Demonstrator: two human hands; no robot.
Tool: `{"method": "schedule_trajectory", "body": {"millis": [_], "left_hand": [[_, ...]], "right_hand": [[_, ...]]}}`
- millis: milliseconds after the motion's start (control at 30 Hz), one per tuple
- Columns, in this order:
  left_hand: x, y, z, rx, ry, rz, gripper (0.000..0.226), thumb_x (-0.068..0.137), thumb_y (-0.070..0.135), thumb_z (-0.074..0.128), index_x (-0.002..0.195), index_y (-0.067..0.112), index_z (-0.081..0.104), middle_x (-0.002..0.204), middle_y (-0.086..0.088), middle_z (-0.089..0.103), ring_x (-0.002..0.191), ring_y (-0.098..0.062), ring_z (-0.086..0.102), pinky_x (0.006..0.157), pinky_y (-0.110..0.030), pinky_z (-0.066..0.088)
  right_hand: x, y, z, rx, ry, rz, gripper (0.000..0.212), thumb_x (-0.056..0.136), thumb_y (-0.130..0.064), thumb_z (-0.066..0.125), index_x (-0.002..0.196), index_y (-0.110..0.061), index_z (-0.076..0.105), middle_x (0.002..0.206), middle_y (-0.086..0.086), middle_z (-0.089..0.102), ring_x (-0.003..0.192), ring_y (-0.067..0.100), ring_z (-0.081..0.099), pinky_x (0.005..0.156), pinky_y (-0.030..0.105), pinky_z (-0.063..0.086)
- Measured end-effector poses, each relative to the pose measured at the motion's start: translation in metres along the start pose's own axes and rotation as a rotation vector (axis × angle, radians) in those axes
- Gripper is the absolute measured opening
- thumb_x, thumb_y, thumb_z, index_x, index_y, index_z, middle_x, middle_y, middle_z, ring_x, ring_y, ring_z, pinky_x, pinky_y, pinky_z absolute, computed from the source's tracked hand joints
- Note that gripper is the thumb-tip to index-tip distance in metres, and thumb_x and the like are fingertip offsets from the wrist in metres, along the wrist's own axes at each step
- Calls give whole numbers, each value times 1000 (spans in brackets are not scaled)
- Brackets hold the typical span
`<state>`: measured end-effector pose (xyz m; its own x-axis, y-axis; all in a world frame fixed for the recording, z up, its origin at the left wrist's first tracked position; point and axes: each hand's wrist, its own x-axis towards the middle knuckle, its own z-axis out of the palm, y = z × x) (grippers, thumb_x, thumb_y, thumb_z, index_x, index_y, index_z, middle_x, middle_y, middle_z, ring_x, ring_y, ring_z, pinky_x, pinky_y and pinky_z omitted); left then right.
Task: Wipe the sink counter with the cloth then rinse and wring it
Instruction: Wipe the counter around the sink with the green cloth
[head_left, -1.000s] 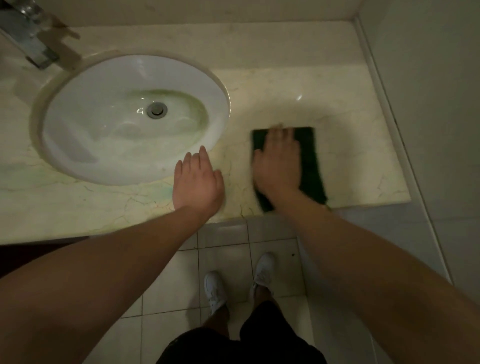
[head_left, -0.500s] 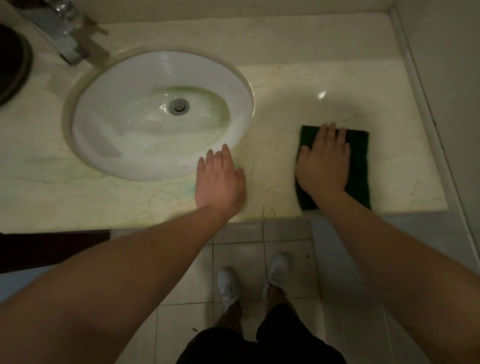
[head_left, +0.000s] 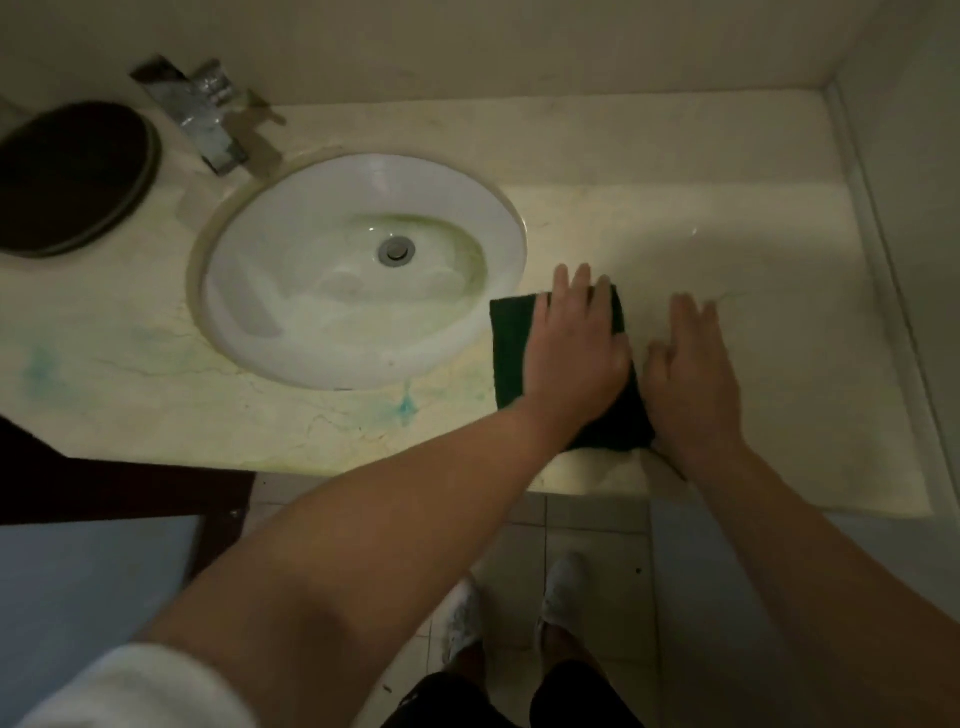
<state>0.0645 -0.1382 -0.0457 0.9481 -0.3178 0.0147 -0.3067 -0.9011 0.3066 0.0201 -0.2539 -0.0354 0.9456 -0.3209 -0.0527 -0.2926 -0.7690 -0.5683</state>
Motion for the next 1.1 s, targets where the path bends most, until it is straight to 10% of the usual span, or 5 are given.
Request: {"method": "schedule_trajectory", "body": {"millis": [233,1100], "left_hand": [[-11,10,26,104,-143,-91,70,97,44,24,154,10,3,163,-11,-4,149,-27,-9,121,-44,1],[-111,-182,-37,124,-273,79,66,98,39,21,154,8,4,163,-11,6,149,-25,6,121,-38,2]], "right_hand": [[-3,35,8,-150,-73,-50,55,99,-7,35,152,-3,20,161,11,19,150,24,7,119,39,20],[-67,-111,133,-431,-145,-118,62,99,-28,25,152,2,12,161,20,11,150,32,8,120,45,8]]}}
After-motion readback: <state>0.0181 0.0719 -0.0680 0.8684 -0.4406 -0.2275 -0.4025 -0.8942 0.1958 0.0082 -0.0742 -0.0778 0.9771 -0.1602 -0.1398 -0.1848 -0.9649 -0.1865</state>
